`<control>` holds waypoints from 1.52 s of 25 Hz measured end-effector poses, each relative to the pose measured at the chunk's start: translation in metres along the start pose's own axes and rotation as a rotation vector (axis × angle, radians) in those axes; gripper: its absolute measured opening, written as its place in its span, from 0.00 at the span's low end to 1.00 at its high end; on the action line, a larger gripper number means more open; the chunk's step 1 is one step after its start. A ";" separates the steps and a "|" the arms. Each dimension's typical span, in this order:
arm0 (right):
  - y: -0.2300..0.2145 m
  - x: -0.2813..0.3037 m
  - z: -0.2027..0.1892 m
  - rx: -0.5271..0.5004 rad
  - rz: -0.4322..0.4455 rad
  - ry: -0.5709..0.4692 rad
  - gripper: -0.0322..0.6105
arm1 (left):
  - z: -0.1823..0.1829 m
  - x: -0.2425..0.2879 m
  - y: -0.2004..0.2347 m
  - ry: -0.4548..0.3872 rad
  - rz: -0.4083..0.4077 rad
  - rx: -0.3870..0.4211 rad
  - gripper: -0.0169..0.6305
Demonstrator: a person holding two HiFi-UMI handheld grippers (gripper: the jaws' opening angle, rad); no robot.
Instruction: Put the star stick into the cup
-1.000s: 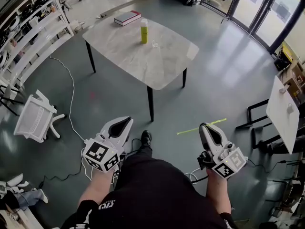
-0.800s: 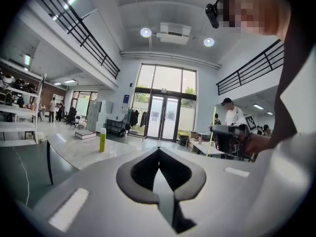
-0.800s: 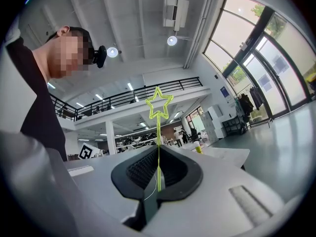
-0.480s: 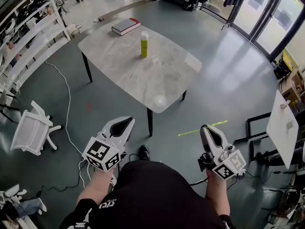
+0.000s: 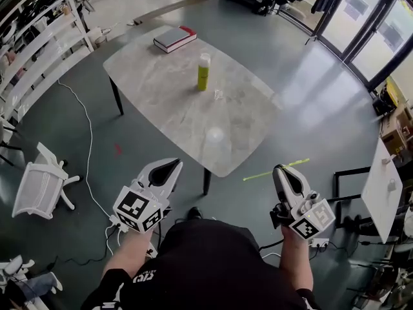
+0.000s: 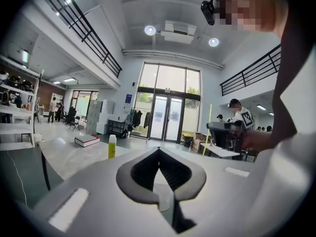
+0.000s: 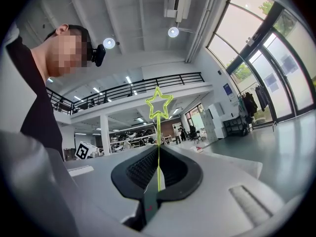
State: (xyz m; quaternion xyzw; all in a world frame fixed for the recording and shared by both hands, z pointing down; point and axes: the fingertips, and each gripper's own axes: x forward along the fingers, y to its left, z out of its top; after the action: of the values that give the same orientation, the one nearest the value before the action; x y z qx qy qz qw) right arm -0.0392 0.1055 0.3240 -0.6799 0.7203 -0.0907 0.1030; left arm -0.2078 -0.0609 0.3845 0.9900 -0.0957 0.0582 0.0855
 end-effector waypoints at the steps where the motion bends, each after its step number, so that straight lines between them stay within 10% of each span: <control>1: -0.004 0.007 0.001 0.000 -0.001 0.001 0.08 | 0.000 0.005 0.006 0.003 -0.003 0.001 0.03; 38: -0.277 0.062 0.055 0.112 0.412 0.092 0.08 | 0.019 0.234 -0.059 0.003 0.380 -0.040 0.03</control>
State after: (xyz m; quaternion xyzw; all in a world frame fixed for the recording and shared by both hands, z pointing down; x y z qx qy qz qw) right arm 0.2389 0.0276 0.3449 -0.5067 0.8418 -0.1388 0.1239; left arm 0.0342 -0.0489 0.3876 0.9522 -0.2817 0.0727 0.0927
